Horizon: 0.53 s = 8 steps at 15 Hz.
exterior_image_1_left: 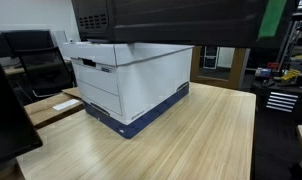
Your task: Take the container out of the microwave, set it upright on the table, and close the microwave door
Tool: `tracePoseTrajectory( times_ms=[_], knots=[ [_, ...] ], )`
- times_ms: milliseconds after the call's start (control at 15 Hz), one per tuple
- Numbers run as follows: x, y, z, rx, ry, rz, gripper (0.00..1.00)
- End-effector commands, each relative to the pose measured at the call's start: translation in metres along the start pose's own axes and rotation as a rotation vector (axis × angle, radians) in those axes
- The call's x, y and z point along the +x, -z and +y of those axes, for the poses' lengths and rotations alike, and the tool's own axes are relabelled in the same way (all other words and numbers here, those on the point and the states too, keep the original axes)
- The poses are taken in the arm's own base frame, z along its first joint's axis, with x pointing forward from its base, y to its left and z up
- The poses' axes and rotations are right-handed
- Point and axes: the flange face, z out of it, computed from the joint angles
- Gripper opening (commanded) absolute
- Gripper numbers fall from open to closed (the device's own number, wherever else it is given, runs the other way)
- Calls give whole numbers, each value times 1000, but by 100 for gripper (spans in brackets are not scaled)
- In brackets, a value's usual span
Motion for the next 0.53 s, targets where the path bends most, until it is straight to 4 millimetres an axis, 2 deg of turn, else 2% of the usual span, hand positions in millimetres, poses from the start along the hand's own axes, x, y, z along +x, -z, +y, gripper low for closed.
tracePoseTrajectory(
  times_ms=[0,133,467],
  knots=[
    [4,-12,10,-31,-49,65,100],
    [4,-32,24,-39,-66,70,100],
    [-8,-97,60,-38,-92,73,100]
  ],
)
